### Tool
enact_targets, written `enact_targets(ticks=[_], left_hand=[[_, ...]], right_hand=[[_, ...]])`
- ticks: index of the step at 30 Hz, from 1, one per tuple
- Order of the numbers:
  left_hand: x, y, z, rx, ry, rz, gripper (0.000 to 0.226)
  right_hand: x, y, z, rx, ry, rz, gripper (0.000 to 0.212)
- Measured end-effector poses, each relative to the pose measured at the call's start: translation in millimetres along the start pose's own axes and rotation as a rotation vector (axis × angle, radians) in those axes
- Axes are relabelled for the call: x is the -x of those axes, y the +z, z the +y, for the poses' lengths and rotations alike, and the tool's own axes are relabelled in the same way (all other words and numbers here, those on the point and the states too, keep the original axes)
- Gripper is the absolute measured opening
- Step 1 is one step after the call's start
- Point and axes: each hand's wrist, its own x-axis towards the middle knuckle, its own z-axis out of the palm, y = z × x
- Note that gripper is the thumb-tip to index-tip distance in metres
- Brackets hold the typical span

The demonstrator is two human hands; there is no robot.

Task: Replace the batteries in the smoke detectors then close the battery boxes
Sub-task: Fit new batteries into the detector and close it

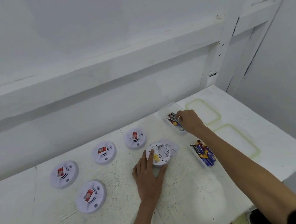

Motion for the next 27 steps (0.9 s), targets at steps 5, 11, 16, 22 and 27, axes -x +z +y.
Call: enact_targets(ticks=[5,11,16,22,27], left_hand=[[1,-1,1,0.014,0.011,0.017,0.077],[1,-1,0,-0.007,0.012,0.016,0.076],[-1,1,1,-0.008,0.014,0.040,0.076],[-1,1,1,-0.005,0.003,0.042,0.076],[-1,0,1,-0.010,0.005,0.037,0.076]], right_hand=[[-18,15,-7,0.134,0.026,-0.089,0.027],[-34,29,-9,0.201,0.069,-0.092,0.020],[-42,31,-3,0.160,-0.003,-0.130,0.023],[-41,33,-2,0.191,-0.050,-0.168,0.034],[-38,22,-1,0.034,0.008,-0.084,0.033]])
